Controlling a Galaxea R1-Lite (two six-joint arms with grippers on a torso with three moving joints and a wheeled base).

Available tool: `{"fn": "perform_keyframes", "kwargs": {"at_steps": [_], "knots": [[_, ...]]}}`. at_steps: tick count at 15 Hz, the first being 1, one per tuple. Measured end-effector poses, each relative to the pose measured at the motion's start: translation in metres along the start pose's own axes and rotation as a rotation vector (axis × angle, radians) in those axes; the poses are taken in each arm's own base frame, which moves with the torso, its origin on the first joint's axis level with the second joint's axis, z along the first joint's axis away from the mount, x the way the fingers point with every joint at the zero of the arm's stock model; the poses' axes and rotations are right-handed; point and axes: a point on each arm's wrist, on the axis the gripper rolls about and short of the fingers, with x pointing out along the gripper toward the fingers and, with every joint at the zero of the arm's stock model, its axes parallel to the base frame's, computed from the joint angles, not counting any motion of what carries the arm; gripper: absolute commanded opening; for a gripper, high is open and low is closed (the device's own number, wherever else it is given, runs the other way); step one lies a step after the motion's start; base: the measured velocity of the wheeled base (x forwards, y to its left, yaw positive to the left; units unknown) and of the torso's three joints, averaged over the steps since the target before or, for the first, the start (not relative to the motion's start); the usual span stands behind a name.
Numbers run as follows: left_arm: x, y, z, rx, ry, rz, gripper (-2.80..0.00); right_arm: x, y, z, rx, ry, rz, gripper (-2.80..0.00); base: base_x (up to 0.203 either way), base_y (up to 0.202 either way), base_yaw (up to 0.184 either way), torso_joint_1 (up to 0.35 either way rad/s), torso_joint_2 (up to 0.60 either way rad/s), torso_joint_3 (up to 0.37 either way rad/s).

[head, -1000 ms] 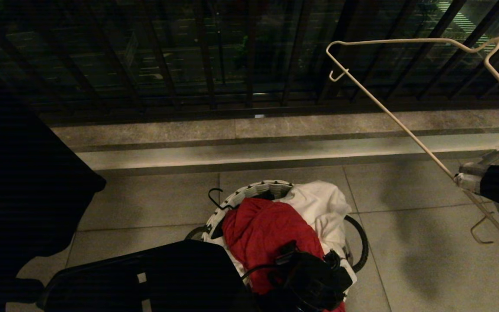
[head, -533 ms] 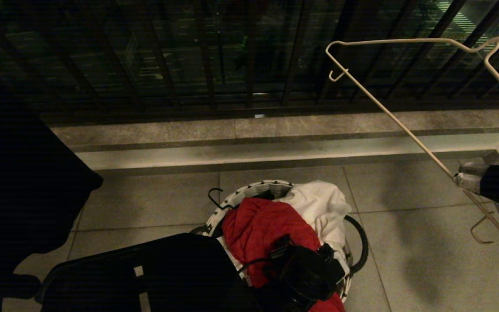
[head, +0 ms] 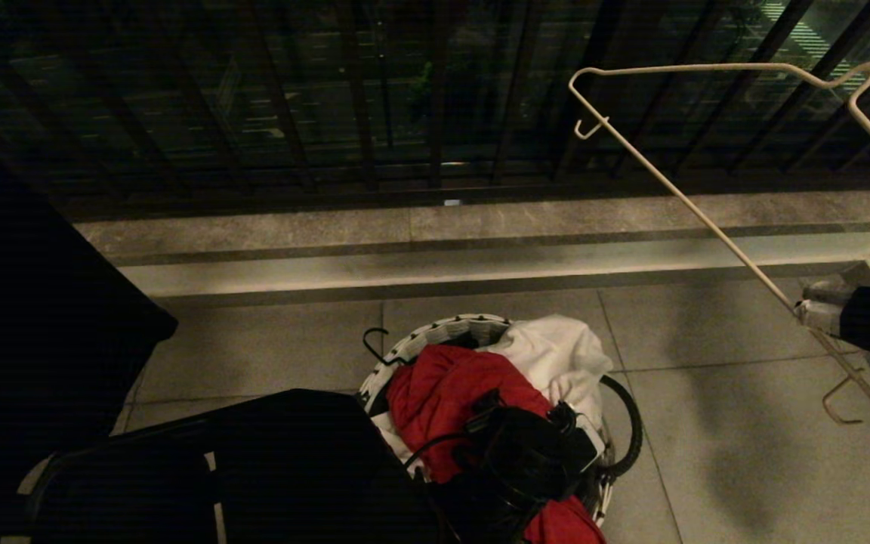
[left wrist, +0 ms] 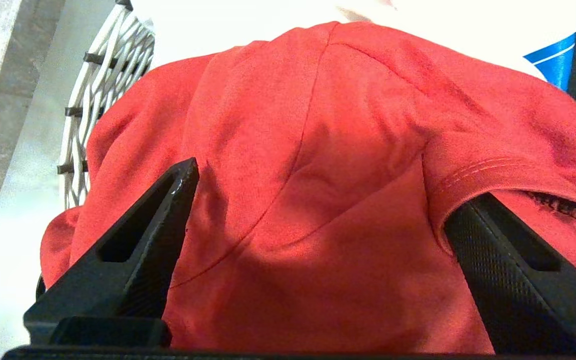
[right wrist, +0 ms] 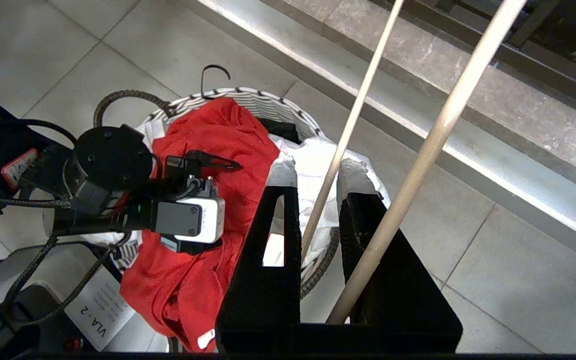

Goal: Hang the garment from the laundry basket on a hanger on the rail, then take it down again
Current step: Pick up clothes from the basket

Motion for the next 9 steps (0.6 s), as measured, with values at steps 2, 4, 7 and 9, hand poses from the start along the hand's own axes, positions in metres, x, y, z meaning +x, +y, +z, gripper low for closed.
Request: {"fn": "perform_keyframes", "kwargs": {"at_steps": [2,4,7,9], "knots": [[0.000,0.000,-0.001,-0.001,0.001,-0.001,0.00,0.000,0.000,0.000,0.000,-0.001,-0.001,-2.80,0.000,0.000,0.000,0.000,0.00,0.000],[0.000,-0.001,-0.001,0.000,0.001,-0.002,0.00,0.000,0.000,0.000,0.000,-0.001,-0.001,-2.80,0.000,0.000,0.000,0.000,0.00,0.000],[-0.003,-0.007,0.000,-0.002,-0.005,-0.019,0.00,0.000,0.000,0.000,-0.001,-0.001,-0.001,-2.80,0.000,0.000,0.000,0.000,0.00,0.000],[-0.003,-0.015,-0.002,0.012,-0.001,-0.033,0.00,0.000,0.000,0.000,0.000,-0.001,-0.002,-2.80,0.000,0.000,0.000,0.000,0.00,0.000]]}}
